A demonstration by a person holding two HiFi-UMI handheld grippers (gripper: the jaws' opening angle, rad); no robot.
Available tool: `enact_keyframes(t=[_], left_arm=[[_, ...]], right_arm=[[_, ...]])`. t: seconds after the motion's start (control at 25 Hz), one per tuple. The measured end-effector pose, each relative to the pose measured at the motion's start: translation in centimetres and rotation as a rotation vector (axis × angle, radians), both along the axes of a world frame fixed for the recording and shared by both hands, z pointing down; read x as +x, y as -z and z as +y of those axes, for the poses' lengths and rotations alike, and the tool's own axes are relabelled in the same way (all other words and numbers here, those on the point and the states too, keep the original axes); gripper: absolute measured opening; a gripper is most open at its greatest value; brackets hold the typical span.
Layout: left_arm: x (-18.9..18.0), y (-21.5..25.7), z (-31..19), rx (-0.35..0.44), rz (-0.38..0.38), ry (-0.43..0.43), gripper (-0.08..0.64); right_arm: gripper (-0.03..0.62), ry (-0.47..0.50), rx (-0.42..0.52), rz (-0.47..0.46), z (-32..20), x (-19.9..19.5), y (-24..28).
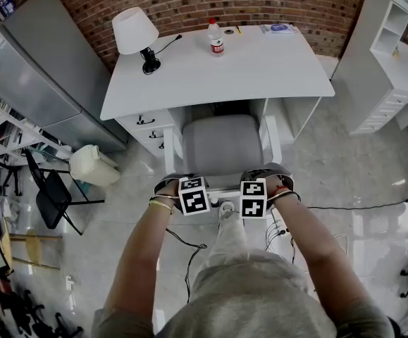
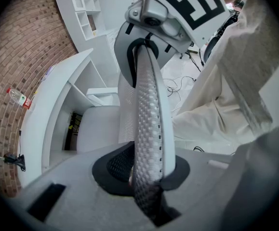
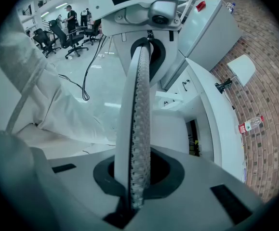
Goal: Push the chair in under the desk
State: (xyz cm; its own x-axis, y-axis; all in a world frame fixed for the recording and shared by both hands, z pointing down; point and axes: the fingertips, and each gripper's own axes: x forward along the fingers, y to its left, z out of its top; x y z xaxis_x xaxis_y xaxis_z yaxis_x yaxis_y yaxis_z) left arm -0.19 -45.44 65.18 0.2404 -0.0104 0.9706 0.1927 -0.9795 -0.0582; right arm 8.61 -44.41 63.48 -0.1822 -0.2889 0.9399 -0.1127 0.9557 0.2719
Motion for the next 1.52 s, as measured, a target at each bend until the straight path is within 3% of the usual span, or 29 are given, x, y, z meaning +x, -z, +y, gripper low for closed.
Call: enact_keyframes(t=[1.52], left_arm=[[0.6, 0.2, -3.2, 0.003, 0.002, -0.019, 0.072]], right_arm=[[0.020, 0.002, 0.017, -0.007, -3.0, 0.5, 0.3]])
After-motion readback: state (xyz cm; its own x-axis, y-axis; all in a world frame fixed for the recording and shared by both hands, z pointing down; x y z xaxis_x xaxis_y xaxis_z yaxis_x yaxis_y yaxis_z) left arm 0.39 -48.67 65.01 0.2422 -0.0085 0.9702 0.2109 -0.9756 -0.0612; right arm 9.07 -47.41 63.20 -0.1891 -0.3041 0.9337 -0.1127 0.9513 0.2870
